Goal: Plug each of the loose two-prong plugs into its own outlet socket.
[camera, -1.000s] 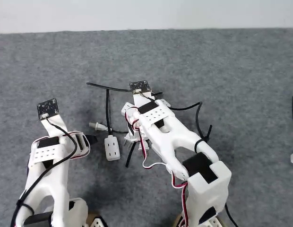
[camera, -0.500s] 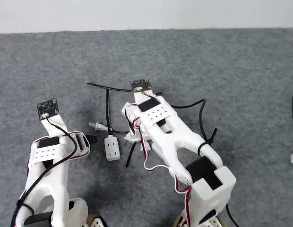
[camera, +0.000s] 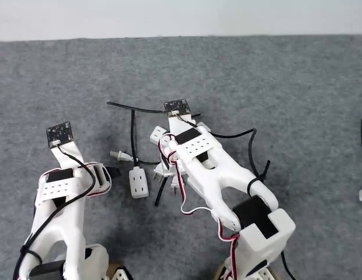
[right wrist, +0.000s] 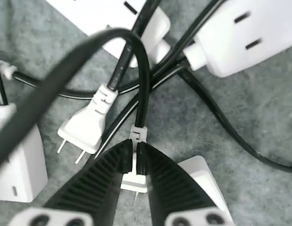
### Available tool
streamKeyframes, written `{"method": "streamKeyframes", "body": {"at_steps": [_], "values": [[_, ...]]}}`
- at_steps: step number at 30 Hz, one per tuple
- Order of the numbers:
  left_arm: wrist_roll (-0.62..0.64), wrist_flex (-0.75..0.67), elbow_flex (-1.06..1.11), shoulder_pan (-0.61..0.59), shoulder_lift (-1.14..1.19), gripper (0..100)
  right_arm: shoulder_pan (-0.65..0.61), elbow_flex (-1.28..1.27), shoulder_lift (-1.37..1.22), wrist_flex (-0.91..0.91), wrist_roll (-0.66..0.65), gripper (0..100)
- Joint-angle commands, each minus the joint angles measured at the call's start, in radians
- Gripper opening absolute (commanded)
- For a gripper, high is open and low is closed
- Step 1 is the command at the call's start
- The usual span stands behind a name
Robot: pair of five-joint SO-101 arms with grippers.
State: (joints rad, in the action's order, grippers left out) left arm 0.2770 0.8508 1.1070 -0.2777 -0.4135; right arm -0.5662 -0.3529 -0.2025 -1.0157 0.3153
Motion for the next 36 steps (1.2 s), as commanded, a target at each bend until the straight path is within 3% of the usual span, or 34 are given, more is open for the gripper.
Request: {"method": "streamKeyframes", "body": {"at_steps": [1, 13, 17, 20, 28, 31, 35, 36], "values": [[-0.008, -0.023, -0.035, -0.002, 0.000, 34, 0.004, 0.034, 0.030, 0.013, 0.014, 6.1], [-0.009, -0.023, -0.035, -0.002, 0.000, 34, -0.001, 0.052, -0.033, 0.056, 0.061, 8.9], [-0.009, -0.023, -0.035, -0.002, 0.000, 34, 0.004, 0.094, -0.090, 0.039, 0.061, 0.0], [-0.009, -0.023, -0.035, -0.002, 0.000, 34, 0.005, 0.107, -0.085, 0.010, 0.063, 0.6], [-0.008, -0.021, -0.036, -0.005, 0.002, 34, -0.058, 0.083, 0.168, -0.035, 0.060, 0.8], [-0.008, -0.021, -0.036, -0.006, 0.002, 26, -0.087, 0.034, 0.278, 0.015, 0.058, 0.8], [-0.048, -0.021, -0.039, 0.000, 0.002, 2, -0.096, -0.074, 0.375, 0.131, 0.060, 0.8], [-0.083, -0.020, -0.039, 0.002, 0.002, 0, -0.105, -0.098, 0.394, 0.157, 0.060, 0.8]]}}
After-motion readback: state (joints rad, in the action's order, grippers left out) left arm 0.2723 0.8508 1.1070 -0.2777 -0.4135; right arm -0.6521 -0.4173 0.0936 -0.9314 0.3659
